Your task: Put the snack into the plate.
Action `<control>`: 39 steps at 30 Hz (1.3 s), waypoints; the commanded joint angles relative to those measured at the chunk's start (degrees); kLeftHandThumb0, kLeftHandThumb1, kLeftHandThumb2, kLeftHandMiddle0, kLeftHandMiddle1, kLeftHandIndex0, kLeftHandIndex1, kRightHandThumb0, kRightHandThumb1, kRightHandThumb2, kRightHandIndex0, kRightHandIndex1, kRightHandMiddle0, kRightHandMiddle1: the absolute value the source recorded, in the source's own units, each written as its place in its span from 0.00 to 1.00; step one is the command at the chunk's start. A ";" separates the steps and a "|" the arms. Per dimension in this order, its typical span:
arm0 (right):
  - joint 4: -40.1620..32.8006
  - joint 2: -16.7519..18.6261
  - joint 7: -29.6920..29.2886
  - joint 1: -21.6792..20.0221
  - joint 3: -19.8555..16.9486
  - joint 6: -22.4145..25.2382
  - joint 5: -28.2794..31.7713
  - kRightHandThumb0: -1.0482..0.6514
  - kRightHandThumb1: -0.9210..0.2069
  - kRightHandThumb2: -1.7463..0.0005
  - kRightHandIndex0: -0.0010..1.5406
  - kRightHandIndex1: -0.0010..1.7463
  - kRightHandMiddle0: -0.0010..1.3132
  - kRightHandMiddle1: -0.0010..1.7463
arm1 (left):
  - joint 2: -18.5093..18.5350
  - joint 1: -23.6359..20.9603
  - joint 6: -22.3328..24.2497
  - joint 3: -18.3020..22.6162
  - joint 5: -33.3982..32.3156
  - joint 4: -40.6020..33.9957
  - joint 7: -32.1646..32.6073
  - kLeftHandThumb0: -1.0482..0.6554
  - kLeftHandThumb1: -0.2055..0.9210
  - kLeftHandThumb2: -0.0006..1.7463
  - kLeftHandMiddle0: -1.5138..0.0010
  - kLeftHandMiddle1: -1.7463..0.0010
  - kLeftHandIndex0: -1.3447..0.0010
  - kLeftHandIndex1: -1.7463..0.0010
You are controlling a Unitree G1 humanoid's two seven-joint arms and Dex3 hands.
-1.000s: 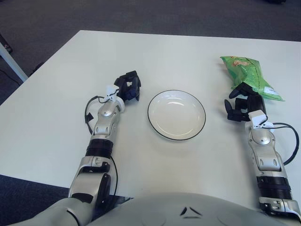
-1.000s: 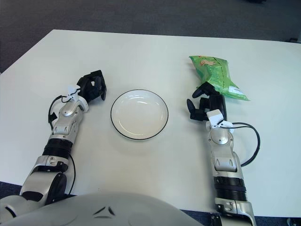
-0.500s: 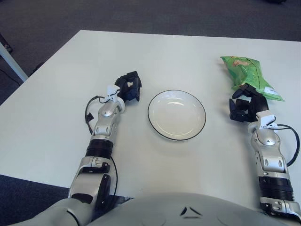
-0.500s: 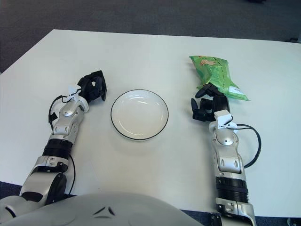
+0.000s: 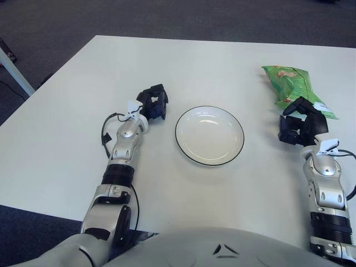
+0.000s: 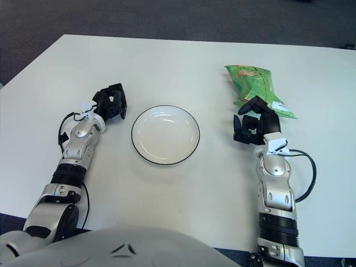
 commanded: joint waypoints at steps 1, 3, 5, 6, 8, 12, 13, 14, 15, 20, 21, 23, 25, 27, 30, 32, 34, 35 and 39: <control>-5.38 -1.54 0.23 -0.90 -2.36 2.91 0.94 0.36 0.44 0.33 0.74 1.00 0.40 1.00 | -0.58 3.65 0.28 -0.27 0.31 2.49 0.28 0.39 0.86 0.51 0.16 0.00 0.35 0.00; -8.51 -2.27 0.67 -1.15 -3.34 4.99 1.20 0.36 0.42 0.34 0.71 1.00 0.39 1.00 | -0.66 3.63 0.21 -0.29 0.21 2.59 0.23 0.39 0.86 0.51 0.16 0.00 0.36 0.00; -10.39 -2.93 1.20 -1.42 -4.20 6.16 1.32 0.36 0.41 0.35 0.69 1.00 0.38 1.00 | -0.74 3.61 0.06 -0.32 0.19 2.74 0.23 0.39 0.86 0.50 0.16 0.00 0.35 0.00; -11.08 -3.18 1.44 -1.57 -4.53 6.64 1.34 0.36 0.40 0.36 0.68 1.00 0.37 1.00 | -0.76 3.59 0.00 -0.32 0.19 2.81 0.24 0.39 0.86 0.50 0.16 0.00 0.35 0.00; -12.05 -3.49 1.80 -1.83 -4.94 7.52 1.35 0.36 0.39 0.37 0.67 1.00 0.37 1.00 | -0.75 3.56 -0.10 -0.31 0.19 2.92 0.25 0.38 0.86 0.50 0.16 0.00 0.35 0.00; -13.72 -4.53 2.79 -2.64 -5.90 9.17 1.51 0.37 0.38 0.37 0.65 1.00 0.36 1.00 | -0.92 3.51 -0.38 -0.37 0.29 3.19 0.46 0.38 0.86 0.50 0.17 0.00 0.36 0.00; -13.80 -5.03 3.08 -2.88 -6.12 9.12 1.23 0.37 0.38 0.38 0.65 1.00 0.36 1.00 | -1.00 3.48 -0.40 -0.35 0.22 3.24 0.46 0.38 0.86 0.50 0.17 0.00 0.36 0.00; -13.80 -5.32 3.29 -3.01 -6.27 9.06 1.01 0.37 0.38 0.38 0.65 1.00 0.36 1.00 | -1.05 3.46 -0.43 -0.35 0.17 3.29 0.46 0.38 0.86 0.50 0.17 0.00 0.36 0.00; -13.66 -5.84 3.57 -3.22 -6.43 8.96 0.67 0.37 0.37 0.38 0.65 1.00 0.36 1.00 | -1.09 3.42 -0.44 -0.32 0.07 3.35 0.40 0.38 0.86 0.50 0.17 0.00 0.36 0.00; -10.74 -9.62 5.19 -5.50 -7.56 8.73 -0.73 0.37 0.37 0.38 0.65 1.00 0.35 1.00 | -1.24 3.28 -0.67 -0.25 -0.17 3.72 0.23 0.38 0.87 0.50 0.17 0.00 0.36 0.00; -9.95 -10.49 5.65 -6.14 -7.85 8.91 -0.68 0.37 0.37 0.39 0.65 1.00 0.35 1.00 | -1.27 3.27 -0.73 -0.26 -0.18 3.77 0.23 0.38 0.87 0.50 0.17 0.00 0.36 0.00; -9.09 -11.40 6.16 -6.82 -8.12 9.06 -0.59 0.37 0.36 0.39 0.65 1.00 0.35 1.00 | -1.28 3.25 -0.79 -0.27 -0.21 3.84 0.22 0.38 0.87 0.50 0.17 0.00 0.36 0.00; -8.49 -12.75 6.62 -7.18 -8.11 9.09 -1.41 0.37 0.35 0.40 0.65 1.00 0.34 1.00 | -1.23 3.15 -0.89 -0.26 -0.23 3.97 0.15 0.38 0.86 0.50 0.17 0.00 0.35 0.00; -7.73 -14.27 6.93 -7.61 -7.97 8.97 -2.72 0.37 0.34 0.41 0.64 1.00 0.34 1.00 | -1.17 3.06 -0.93 -0.25 -0.30 4.07 0.00 0.38 0.86 0.49 0.17 0.00 0.35 0.00; -6.40 -16.22 7.25 -8.32 -7.70 8.59 -4.63 0.38 0.31 0.44 0.61 1.00 0.31 1.00 | -1.10 2.97 -0.96 -0.23 -0.47 4.20 -0.23 0.38 0.87 0.50 0.17 0.00 0.36 0.00; -5.54 -16.99 7.41 -8.78 -7.60 8.28 -5.32 0.38 0.29 0.45 0.60 1.00 0.31 1.00 | -1.08 2.95 -1.02 -0.22 -0.54 4.26 -0.29 0.38 0.87 0.50 0.17 0.00 0.36 0.00; -3.55 -18.47 6.86 -9.41 -7.03 6.56 -7.70 0.38 0.28 0.46 0.59 1.00 0.30 1.00 | -1.02 3.02 -1.21 -0.23 -0.59 4.37 -0.41 0.38 0.87 0.50 0.17 0.00 0.36 0.00; -2.62 -19.11 6.48 -9.63 -6.73 5.59 -8.97 0.38 0.27 0.46 0.58 1.00 0.30 1.00 | -0.99 3.07 -1.33 -0.25 -0.61 4.43 -0.48 0.38 0.87 0.50 0.17 0.00 0.36 0.00; 0.50 -21.36 3.75 -10.16 -5.22 1.33 -15.01 0.39 0.26 0.47 0.57 1.00 0.29 1.00 | -0.81 3.07 -1.57 -0.20 -0.74 4.70 -0.80 0.38 0.87 0.50 0.17 0.00 0.37 0.00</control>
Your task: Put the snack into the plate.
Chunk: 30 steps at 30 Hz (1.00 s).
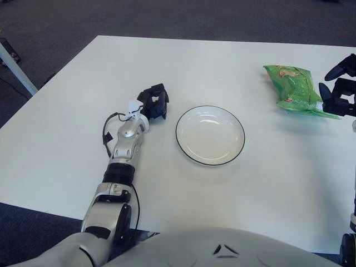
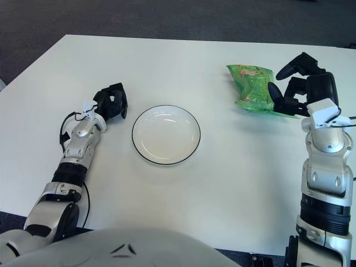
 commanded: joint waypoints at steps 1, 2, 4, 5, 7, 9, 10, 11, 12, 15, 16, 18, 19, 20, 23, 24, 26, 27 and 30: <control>3.33 -3.01 -3.28 -1.42 1.68 -5.10 -6.48 0.39 0.26 0.48 0.56 1.00 0.29 1.00 | -0.36 3.81 0.21 -0.01 -0.21 2.72 -0.63 0.38 0.87 0.50 0.17 0.00 0.37 0.00; 3.99 -3.41 -4.03 -1.58 2.04 -6.04 -7.81 0.39 0.26 0.48 0.56 1.00 0.29 1.00 | -0.31 3.78 0.22 0.01 -0.25 2.78 -0.69 0.38 0.87 0.50 0.17 0.00 0.37 0.00; 5.26 -4.16 -5.70 -1.92 2.73 -7.92 -10.49 0.39 0.26 0.48 0.56 1.00 0.28 1.00 | -0.24 3.75 0.26 0.03 -0.28 2.84 -0.77 0.38 0.87 0.50 0.17 0.00 0.38 0.00; 6.23 -4.97 -7.40 -2.19 3.47 -9.20 -13.07 0.39 0.25 0.48 0.56 1.00 0.28 1.00 | -0.18 3.76 0.28 0.04 -0.30 2.88 -0.84 0.38 0.88 0.50 0.17 0.00 0.38 0.00; 7.56 -5.87 -9.51 -2.59 4.32 -10.91 -16.17 0.39 0.24 0.49 0.55 1.00 0.27 1.00 | -0.10 3.77 0.29 0.05 -0.32 2.92 -0.92 0.38 0.87 0.49 0.18 0.00 0.38 0.00; 8.82 -6.47 -10.95 -3.05 4.89 -12.03 -18.17 0.39 0.23 0.50 0.55 1.00 0.27 1.00 | -0.07 3.76 0.30 0.04 -0.32 2.96 -0.92 0.38 0.87 0.49 0.18 0.00 0.39 0.00; 9.83 -6.98 -12.04 -3.50 5.40 -12.70 -19.66 0.39 0.22 0.51 0.54 1.00 0.27 1.00 | -0.05 3.75 0.33 0.03 -0.29 2.98 -0.91 0.38 0.87 0.49 0.18 0.00 0.39 0.00; 11.43 -7.72 -13.46 -4.24 6.16 -13.58 -21.44 0.39 0.22 0.51 0.54 1.00 0.26 1.00 | -0.03 3.73 0.33 0.00 -0.24 3.01 -0.88 0.38 0.87 0.49 0.18 0.00 0.39 0.00; 12.58 -8.20 -14.43 -4.77 6.66 -14.20 -22.60 0.39 0.21 0.52 0.54 1.00 0.26 1.00 | -0.01 3.72 0.33 -0.01 -0.20 3.03 -0.87 0.38 0.87 0.49 0.18 0.00 0.39 0.00; 21.26 -10.80 -19.74 -8.88 9.91 -17.56 -27.35 0.39 0.19 0.53 0.54 1.00 0.25 1.00 | 0.11 3.67 0.43 -0.14 0.12 3.06 -0.66 0.38 0.87 0.49 0.17 0.00 0.38 0.00; 23.33 -11.29 -20.99 -9.84 10.61 -18.42 -28.15 0.39 0.18 0.54 0.54 1.00 0.24 1.00 | 0.13 3.66 0.47 -0.18 0.19 3.05 -0.61 0.38 0.87 0.49 0.17 0.00 0.37 0.00; 24.68 -11.87 -23.00 -10.38 11.33 -19.58 -29.42 0.39 0.17 0.55 0.55 1.00 0.24 1.00 | 0.19 3.65 0.63 -0.26 0.33 2.98 -0.47 0.38 0.87 0.49 0.17 0.00 0.37 0.00; 25.61 -12.09 -23.83 -10.97 11.83 -20.10 -29.87 0.40 0.17 0.56 0.55 1.00 0.23 1.00 | 0.22 3.64 0.69 -0.29 0.34 2.98 -0.47 0.38 0.87 0.49 0.17 0.00 0.37 0.00; 26.46 -12.28 -24.52 -11.49 12.25 -20.53 -30.17 0.40 0.16 0.56 0.54 1.00 0.23 1.00 | 0.24 3.63 0.73 -0.31 0.33 2.98 -0.47 0.38 0.87 0.49 0.17 0.00 0.37 0.00; 28.75 -12.47 -25.53 -13.29 13.44 -21.29 -30.20 0.40 0.14 0.58 0.53 1.00 0.22 1.00 | 0.30 3.57 0.61 -0.26 0.15 3.18 -0.70 0.38 0.88 0.49 0.18 0.00 0.38 0.00; 29.26 -12.46 -25.67 -13.79 13.73 -21.44 -30.14 0.40 0.14 0.58 0.52 1.00 0.22 1.00 | 0.31 3.56 0.56 -0.24 0.08 3.26 -0.79 0.38 0.88 0.49 0.18 0.00 0.38 0.00; 30.12 -12.44 -25.77 -14.75 14.27 -21.64 -29.95 0.40 0.13 0.59 0.52 1.00 0.22 1.00 | 0.32 3.57 0.54 -0.25 -0.02 3.23 -0.91 0.38 0.88 0.49 0.18 0.00 0.38 0.00; 30.71 -12.40 -25.72 -15.43 14.61 -21.67 -29.82 0.40 0.13 0.59 0.51 1.00 0.21 1.00 | 0.34 3.61 0.51 -0.29 -0.02 3.18 -0.97 0.38 0.88 0.49 0.18 0.00 0.38 0.00; 32.09 -12.26 -25.51 -17.03 15.49 -21.56 -29.60 0.40 0.10 0.61 0.48 1.00 0.20 1.00 | 0.41 3.64 0.50 -0.37 -0.02 3.16 -1.13 0.38 0.88 0.49 0.18 0.00 0.39 0.00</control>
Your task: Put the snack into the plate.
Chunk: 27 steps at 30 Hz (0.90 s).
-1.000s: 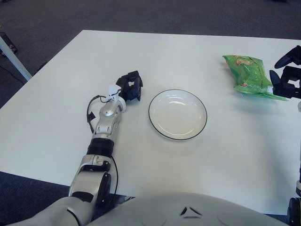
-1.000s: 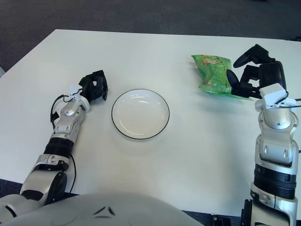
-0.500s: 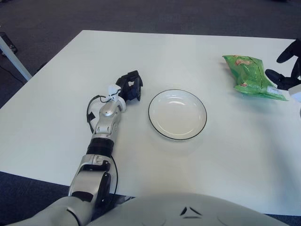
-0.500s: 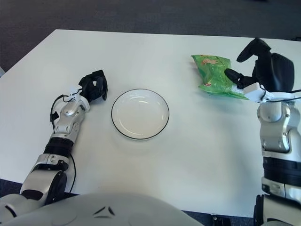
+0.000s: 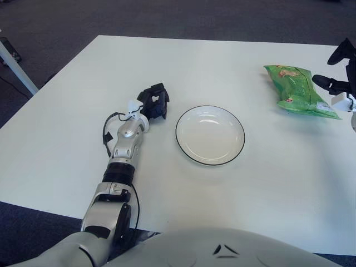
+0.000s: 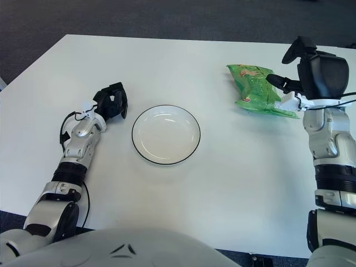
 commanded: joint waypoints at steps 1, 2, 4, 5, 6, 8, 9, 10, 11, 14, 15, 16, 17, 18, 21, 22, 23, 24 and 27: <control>1.92 -0.46 -0.01 -3.16 1.38 0.01 0.11 0.40 0.10 0.62 0.47 1.00 0.20 1.00 | -0.17 3.86 1.01 -0.25 0.06 2.34 -0.71 0.38 0.88 0.49 0.18 0.00 0.39 0.00; 2.29 -0.39 0.20 -3.68 1.71 0.20 0.15 0.40 0.07 0.64 0.43 0.97 0.19 1.00 | -0.15 3.86 1.06 -0.26 0.04 2.34 -0.76 0.38 0.88 0.49 0.18 0.00 0.38 0.00; 2.76 -0.41 0.27 -4.19 2.15 0.33 0.25 0.40 0.04 0.67 0.39 0.94 0.17 1.00 | -0.15 3.85 1.11 -0.24 0.03 2.34 -0.81 0.38 0.88 0.49 0.18 0.00 0.38 0.00; 3.70 -0.53 1.50 -5.13 2.90 0.60 0.32 0.40 0.02 0.68 0.38 0.93 0.17 1.00 | -0.17 3.84 1.14 -0.20 -0.07 2.36 -0.92 0.38 0.88 0.49 0.18 0.00 0.38 0.00; 4.51 -0.77 3.34 -5.93 3.62 0.98 0.57 0.36 0.02 0.66 0.33 0.87 0.13 0.97 | -0.17 3.92 1.18 -0.19 -0.15 2.25 -1.05 0.38 0.88 0.49 0.18 0.00 0.38 0.00; 5.54 -1.16 6.55 -7.01 4.61 1.77 1.21 0.25 0.01 0.58 0.20 0.65 0.05 0.80 | -0.16 4.02 1.23 -0.18 -0.26 2.12 -1.26 0.38 0.88 0.49 0.18 0.00 0.38 0.00; 5.72 -1.29 7.67 -7.25 4.82 2.08 1.52 0.21 0.01 0.55 0.17 0.55 0.04 0.74 | -0.15 4.04 1.23 -0.17 -0.27 2.10 -1.32 0.38 0.88 0.49 0.18 0.00 0.38 0.00; 5.84 -1.36 8.33 -7.42 4.95 2.27 1.71 0.20 0.00 0.54 0.16 0.52 0.03 0.72 | -0.15 4.04 1.23 -0.17 -0.28 2.11 -1.36 0.38 0.88 0.49 0.18 0.00 0.38 0.00; 6.32 -1.45 9.74 -7.89 5.17 2.61 2.16 0.18 0.00 0.52 0.14 0.47 0.02 0.69 | -0.15 4.13 1.24 -0.17 -0.30 1.99 -1.41 0.38 0.88 0.49 0.17 0.00 0.37 0.00; 7.94 -1.57 13.67 -9.44 5.74 3.62 3.71 0.15 0.00 0.48 0.12 0.37 0.01 0.62 | -0.16 4.27 1.24 -0.18 -0.32 1.81 -1.51 0.38 0.88 0.49 0.17 0.00 0.37 0.00; 9.16 -1.51 15.33 -10.44 6.02 3.94 4.42 0.14 0.00 0.47 0.12 0.35 0.00 0.61 | -0.15 4.27 1.30 -0.18 -0.29 1.78 -1.51 0.38 0.88 0.49 0.17 0.00 0.37 0.00; 10.66 -1.31 16.88 -11.59 6.34 4.27 5.08 0.14 0.00 0.46 0.12 0.33 0.00 0.59 | -0.11 4.42 1.36 -0.19 -0.30 1.57 -1.57 0.38 0.88 0.49 0.17 0.00 0.37 0.00; 11.67 -1.18 17.79 -12.34 6.56 4.44 5.49 0.13 0.00 0.44 0.11 0.28 0.00 0.57 | -0.09 4.53 1.41 -0.20 -0.31 1.41 -1.62 0.38 0.88 0.49 0.17 0.00 0.36 0.00; 13.36 -0.92 18.65 -13.46 7.01 4.59 5.77 0.13 0.00 0.43 0.11 0.25 0.00 0.55 | -0.07 4.61 1.44 -0.20 -0.34 1.30 -1.70 0.38 0.88 0.49 0.17 0.00 0.36 0.00; 15.74 -0.68 19.83 -15.04 7.82 4.74 6.26 0.12 0.00 0.40 0.10 0.18 0.00 0.51 | -0.03 4.80 1.53 -0.19 -0.41 1.03 -1.85 0.38 0.88 0.49 0.17 0.00 0.37 0.00; 15.92 -0.71 19.98 -15.18 7.93 4.74 6.39 0.12 0.00 0.40 0.10 0.17 0.00 0.50 | -0.02 4.89 1.57 -0.18 -0.42 0.89 -1.89 0.38 0.88 0.49 0.17 0.00 0.37 0.00; 16.59 -0.59 20.32 -15.66 8.23 4.85 6.47 0.12 0.00 0.40 0.10 0.16 0.00 0.49 | 0.00 4.95 1.66 -0.18 -0.39 0.78 -1.91 0.38 0.88 0.49 0.17 0.00 0.37 0.00; 17.12 -0.52 20.52 -16.04 8.49 4.90 6.53 0.11 0.00 0.39 0.10 0.14 0.00 0.48 | 0.01 4.98 1.73 -0.18 -0.37 0.70 -1.92 0.38 0.88 0.49 0.17 0.00 0.37 0.00; 18.55 -0.28 21.41 -17.25 9.41 5.32 6.80 0.11 0.00 0.38 0.09 0.11 0.00 0.46 | 0.10 5.13 2.01 -0.23 -0.25 0.34 -1.94 0.38 0.89 0.49 0.17 0.00 0.37 0.00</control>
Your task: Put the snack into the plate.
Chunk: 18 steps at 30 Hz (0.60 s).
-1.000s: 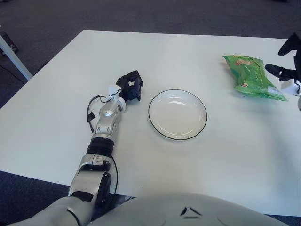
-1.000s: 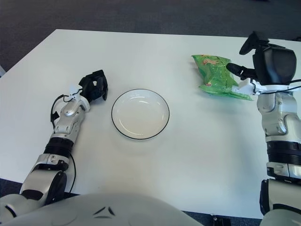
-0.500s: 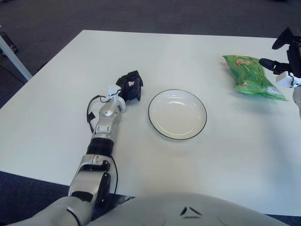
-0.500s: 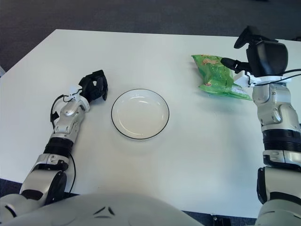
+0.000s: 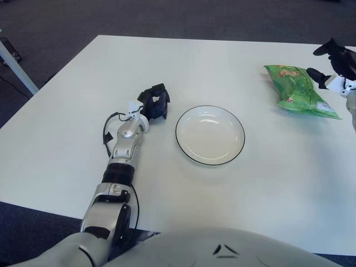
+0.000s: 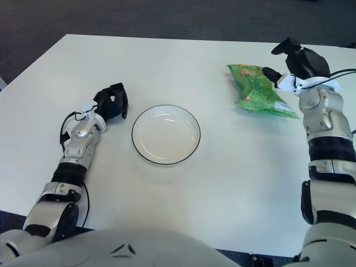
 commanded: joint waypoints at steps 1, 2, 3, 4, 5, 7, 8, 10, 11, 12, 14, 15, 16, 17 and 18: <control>1.98 0.36 1.13 -2.61 1.27 0.56 0.74 0.11 0.00 0.38 0.09 0.10 0.00 0.45 | -0.11 4.53 1.47 -0.19 -0.14 1.80 -0.54 0.38 0.89 0.49 0.17 0.00 0.37 0.00; 2.34 0.40 1.18 -2.91 1.53 0.61 0.77 0.11 0.00 0.37 0.09 0.10 0.00 0.45 | -0.10 4.56 1.54 -0.20 -0.13 1.71 -0.55 0.38 0.89 0.49 0.17 0.00 0.37 0.00; 3.25 0.63 1.19 -3.56 2.01 0.71 0.67 0.11 0.00 0.37 0.09 0.09 0.00 0.44 | -0.09 4.57 1.59 -0.20 -0.12 1.66 -0.55 0.38 0.89 0.49 0.17 0.00 0.37 0.00; 3.73 0.77 1.22 -3.93 2.35 0.82 0.64 0.11 0.00 0.37 0.09 0.09 0.00 0.44 | -0.06 4.70 1.66 -0.20 -0.14 1.47 -0.59 0.38 0.89 0.49 0.17 0.00 0.36 0.00; 4.04 0.84 1.20 -4.17 2.60 0.87 0.65 0.11 0.00 0.37 0.09 0.08 0.00 0.43 | -0.03 4.79 1.71 -0.19 -0.16 1.33 -0.61 0.38 0.89 0.49 0.17 0.00 0.36 0.00; 6.21 1.44 0.82 -5.39 3.56 0.84 0.36 0.11 0.00 0.36 0.09 0.08 0.00 0.42 | 0.00 4.91 1.89 -0.19 -0.05 1.13 -0.45 0.38 0.89 0.49 0.17 0.00 0.36 0.00; 7.07 1.64 0.67 -5.87 3.93 0.79 0.29 0.11 0.00 0.36 0.09 0.08 0.00 0.42 | 0.00 4.92 1.97 -0.20 0.00 1.10 -0.37 0.38 0.89 0.49 0.17 0.00 0.36 0.00; 8.73 2.11 0.59 -6.65 4.56 0.82 0.40 0.10 0.00 0.36 0.08 0.07 0.00 0.41 | 0.09 5.11 2.04 -0.25 0.18 0.85 -0.21 0.38 0.89 0.49 0.16 0.00 0.36 0.00; 9.42 2.28 0.57 -6.96 4.80 0.80 0.52 0.10 0.00 0.35 0.08 0.07 0.00 0.41 | 0.12 5.17 2.05 -0.27 0.26 0.77 -0.15 0.38 0.89 0.49 0.16 0.00 0.35 0.00; 9.95 2.37 0.53 -7.20 5.00 0.75 0.62 0.10 0.00 0.35 0.08 0.07 0.00 0.41 | 0.13 5.20 2.06 -0.28 0.31 0.72 -0.12 0.38 0.89 0.49 0.16 0.00 0.35 0.00; 11.39 2.86 0.52 -7.72 5.41 0.74 0.86 0.10 0.00 0.35 0.08 0.06 0.00 0.40 | 0.14 5.13 1.99 -0.28 0.40 0.82 -0.01 0.38 0.89 0.49 0.16 0.00 0.35 0.00; 12.11 3.20 0.55 -7.89 5.64 0.69 0.98 0.10 0.00 0.34 0.08 0.06 0.00 0.40 | 0.19 5.19 1.96 -0.28 0.42 0.74 -0.02 0.38 0.89 0.49 0.16 0.00 0.35 0.00; 12.65 3.41 0.55 -8.03 5.83 0.61 1.07 0.10 0.00 0.34 0.07 0.06 0.00 0.39 | 0.22 5.24 1.95 -0.29 0.44 0.67 -0.03 0.37 0.89 0.49 0.16 0.00 0.34 0.00; 13.00 3.51 0.51 -8.14 5.98 0.52 1.14 0.10 0.00 0.34 0.07 0.05 0.00 0.39 | 0.24 5.28 1.95 -0.29 0.44 0.61 -0.05 0.37 0.89 0.48 0.16 0.00 0.34 0.00; 13.30 3.55 0.45 -8.26 6.11 0.42 1.20 0.10 0.00 0.34 0.07 0.05 0.00 0.39 | 0.26 5.30 1.95 -0.30 0.44 0.58 -0.05 0.37 0.89 0.48 0.16 0.00 0.34 0.00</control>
